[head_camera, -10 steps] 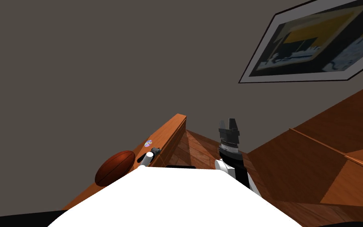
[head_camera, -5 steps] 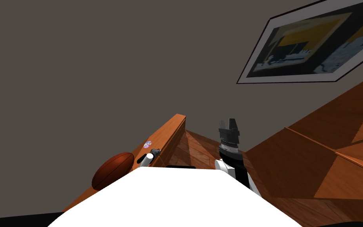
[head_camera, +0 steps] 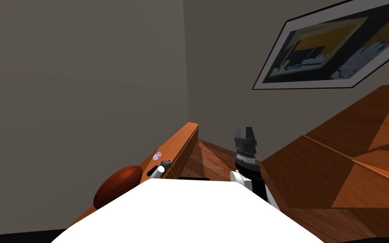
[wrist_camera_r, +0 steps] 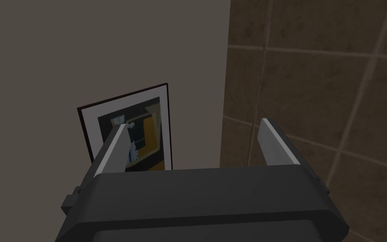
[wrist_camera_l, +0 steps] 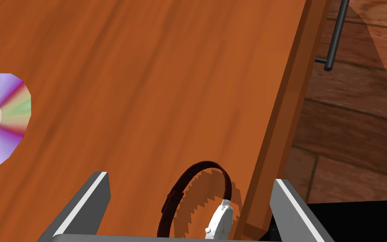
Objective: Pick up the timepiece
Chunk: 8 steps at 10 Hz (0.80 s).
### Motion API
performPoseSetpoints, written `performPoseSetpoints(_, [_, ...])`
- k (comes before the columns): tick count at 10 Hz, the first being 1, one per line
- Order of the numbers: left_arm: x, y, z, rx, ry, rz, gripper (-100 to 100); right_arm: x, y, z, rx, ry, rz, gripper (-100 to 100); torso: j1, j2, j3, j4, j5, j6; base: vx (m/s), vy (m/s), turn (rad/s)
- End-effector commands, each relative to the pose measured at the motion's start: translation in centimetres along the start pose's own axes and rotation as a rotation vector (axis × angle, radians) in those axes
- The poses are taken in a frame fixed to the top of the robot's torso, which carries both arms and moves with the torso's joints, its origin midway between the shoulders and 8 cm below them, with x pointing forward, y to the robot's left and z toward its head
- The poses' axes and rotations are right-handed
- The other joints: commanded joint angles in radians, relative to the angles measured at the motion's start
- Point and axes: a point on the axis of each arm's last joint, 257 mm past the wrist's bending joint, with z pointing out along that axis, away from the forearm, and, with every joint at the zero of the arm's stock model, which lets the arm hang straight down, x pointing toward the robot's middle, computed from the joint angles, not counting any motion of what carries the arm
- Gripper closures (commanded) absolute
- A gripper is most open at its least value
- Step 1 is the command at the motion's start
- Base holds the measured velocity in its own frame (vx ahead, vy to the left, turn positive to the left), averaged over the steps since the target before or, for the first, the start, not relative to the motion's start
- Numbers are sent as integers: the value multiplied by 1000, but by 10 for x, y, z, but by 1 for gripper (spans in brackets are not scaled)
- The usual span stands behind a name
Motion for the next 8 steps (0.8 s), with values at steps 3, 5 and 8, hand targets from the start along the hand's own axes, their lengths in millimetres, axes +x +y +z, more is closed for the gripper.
performPoseSetpoints(3, [-7, 0, -4, 14, -3, -5, -100, 0, 0, 0, 0, 0, 0, 0, 0, 0, 0, 0, 0, 0, 12, 14, -35])
performPoseSetpoints(5, [-12, 1, -7, 21, -4, 0, -100, 0, 0, 0, 0, 0, 0, 0, 0, 0, 0, 0, 0, 0, 19, 19, -47])
performPoseSetpoints(8, [-16, 2, -10, 27, -3, -18, -100, 0, 0, 0, 0, 0, 0, 0, 0, 0, 0, 0, 0, 0, 14, 13, -38])
